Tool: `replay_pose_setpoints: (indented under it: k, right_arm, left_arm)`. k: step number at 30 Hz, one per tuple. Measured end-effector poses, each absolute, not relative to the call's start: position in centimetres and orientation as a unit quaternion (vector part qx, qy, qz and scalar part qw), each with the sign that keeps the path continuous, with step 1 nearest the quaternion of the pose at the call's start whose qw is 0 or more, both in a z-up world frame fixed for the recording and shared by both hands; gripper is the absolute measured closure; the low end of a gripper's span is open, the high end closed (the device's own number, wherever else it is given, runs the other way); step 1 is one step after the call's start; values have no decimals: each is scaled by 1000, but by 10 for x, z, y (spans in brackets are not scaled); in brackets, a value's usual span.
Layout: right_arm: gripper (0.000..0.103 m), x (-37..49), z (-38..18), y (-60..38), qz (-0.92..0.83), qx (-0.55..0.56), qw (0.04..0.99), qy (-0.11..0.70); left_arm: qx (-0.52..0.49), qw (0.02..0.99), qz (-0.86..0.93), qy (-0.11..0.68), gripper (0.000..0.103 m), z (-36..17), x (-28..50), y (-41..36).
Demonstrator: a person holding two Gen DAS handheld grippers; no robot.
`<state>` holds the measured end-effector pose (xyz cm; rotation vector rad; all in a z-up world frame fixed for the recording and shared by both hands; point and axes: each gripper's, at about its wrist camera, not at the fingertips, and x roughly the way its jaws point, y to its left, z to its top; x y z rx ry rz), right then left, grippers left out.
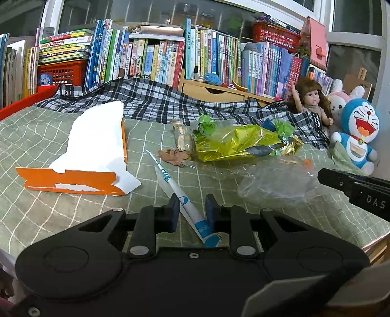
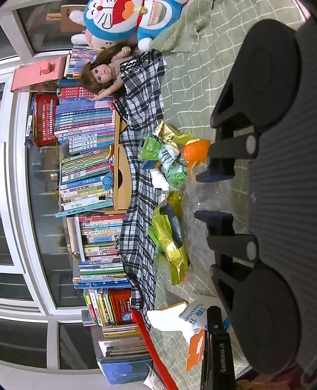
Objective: Collect trash
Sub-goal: 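Lift the white 'Bag' box off the bed with the left gripper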
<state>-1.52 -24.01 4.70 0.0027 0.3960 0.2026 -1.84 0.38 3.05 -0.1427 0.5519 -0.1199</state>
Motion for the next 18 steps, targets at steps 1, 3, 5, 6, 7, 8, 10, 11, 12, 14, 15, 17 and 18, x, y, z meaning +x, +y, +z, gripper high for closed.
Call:
replay_pose_setpoints:
  k: [1,3,5,6,7,8,10,11,12,14,15,17,18]
  right_arm:
    - [72,-14,46,-241,96,-1,975,200]
    - [60,-10,43,-242,88,-1,974,208]
    - [47,-9,39,-244,87,4,973,214]
    - [43,-10,37,-244,91,6,972,216]
    - [41,-10,36,-244,92,7,971,219]
    - [36,-11,34,-244,94,6,971,221]
    - [31,-12,31,-243,93,4,970,222]
    - [29,-12,30,-243,93,4,970,223]
    - [27,-12,29,-244,94,6,970,225]
    - [24,-12,27,-243,98,7,968,229]
    - [23,-13,27,-243,97,7,968,230]
    - [20,-19,27,-243,96,7,969,227]
    - [18,-24,28,-243,96,9,970,225]
  left_arm:
    - [-69,958,-58,273,82,30,-18,3]
    - [-70,957,-57,275,82,30,-17,2]
    - [-70,957,-58,274,82,30,-16,2]
    - [-68,958,-57,274,81,30,-16,1]
    - [-65,958,-55,273,79,29,-16,2]
    - [-62,959,-53,272,77,29,-15,1]
    - [-63,959,-50,273,65,27,-13,2]
    - [-66,958,-47,273,64,26,-12,3]
    - [-71,958,-45,275,65,25,-11,4]
    - [-79,955,-45,282,71,23,-8,6]
    - [-84,953,-46,286,81,22,-7,7]
    - [-92,952,-49,287,82,22,-8,9]
    - [-90,953,-50,285,83,22,-9,9]
